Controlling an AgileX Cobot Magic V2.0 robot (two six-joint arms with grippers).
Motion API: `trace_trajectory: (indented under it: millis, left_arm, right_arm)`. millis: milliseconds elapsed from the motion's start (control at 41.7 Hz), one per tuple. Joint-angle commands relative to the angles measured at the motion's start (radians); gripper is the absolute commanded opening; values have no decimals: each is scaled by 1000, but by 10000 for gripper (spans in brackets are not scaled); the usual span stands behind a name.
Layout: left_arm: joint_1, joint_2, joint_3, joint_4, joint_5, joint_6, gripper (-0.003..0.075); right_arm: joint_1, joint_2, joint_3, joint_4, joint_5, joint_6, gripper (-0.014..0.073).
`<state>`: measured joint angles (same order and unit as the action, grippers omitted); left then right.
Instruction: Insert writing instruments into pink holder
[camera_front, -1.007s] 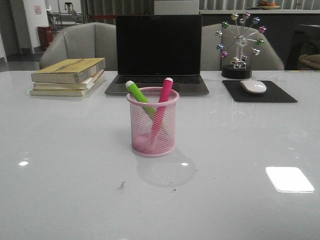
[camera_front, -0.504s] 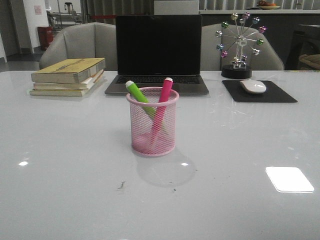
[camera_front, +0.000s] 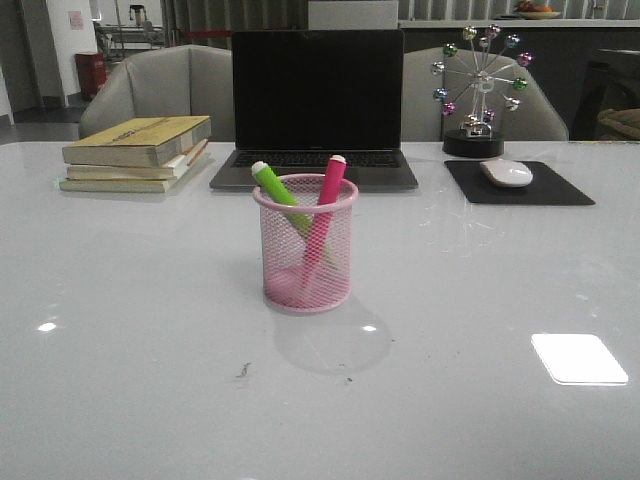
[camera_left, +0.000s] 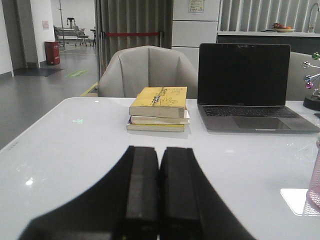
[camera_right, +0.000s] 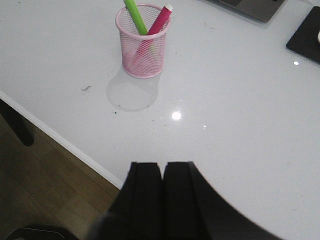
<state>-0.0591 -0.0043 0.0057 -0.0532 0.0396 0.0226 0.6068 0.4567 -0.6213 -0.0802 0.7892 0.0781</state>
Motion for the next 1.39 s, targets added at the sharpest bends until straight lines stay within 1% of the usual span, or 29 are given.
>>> trace_trajectory:
  millis: [0, 168, 216, 264, 312, 384, 504, 695, 815, 887, 935, 983, 1367]
  left_arm:
    - [1, -19, 3, -11, -89, -9, 97]
    - [1, -19, 3, -11, -89, -9, 97]
    - [1, -19, 3, -11, -89, -9, 97]
    - [1, -19, 3, -11, -89, -9, 97]
    - [1, -19, 3, -11, -89, -9, 97]
    - [1, -19, 3, -11, -89, -9, 97]
    - [1, -19, 3, -11, -89, -9, 97]
    - [1, -19, 3, -11, -89, -9, 97]
    - [1, -19, 3, -11, -89, -9, 97]
    - [1, -19, 3, -11, -89, -9, 97]
    - [1, -19, 3, -11, -89, -9, 97]
    - [1, -19, 3, -11, -89, -9, 97]
    - [1, -19, 3, -11, -89, -9, 97]
  right_arm:
    - [-1, 8, -27, -15, -72, 2, 57]
    - [0, -10, -20, -15, -76, 2, 57]
    - [-20, -33, -4, -18, -94, 1, 57]
    - [-53, -56, 22, -17, -151, 1, 57]
    - [-110, -89, 66, -12, -235, 2, 57]
    - [-195, -151, 155, -3, -380, 2, 57]
    - [-324, -256, 302, -3, -559, 2, 57]
    - [-471, -399, 506, 14, -751, 2, 57]
    - [-551, -465, 579, 37, -789, 2, 57]
    - [-579, -489, 619, 37, -810, 2, 57]
    - [-585, -487, 645, 37, -842, 2, 57]
    - [-585, -487, 645, 37, -827, 2, 57]
    - [-585, -487, 645, 52, -842, 2, 57]
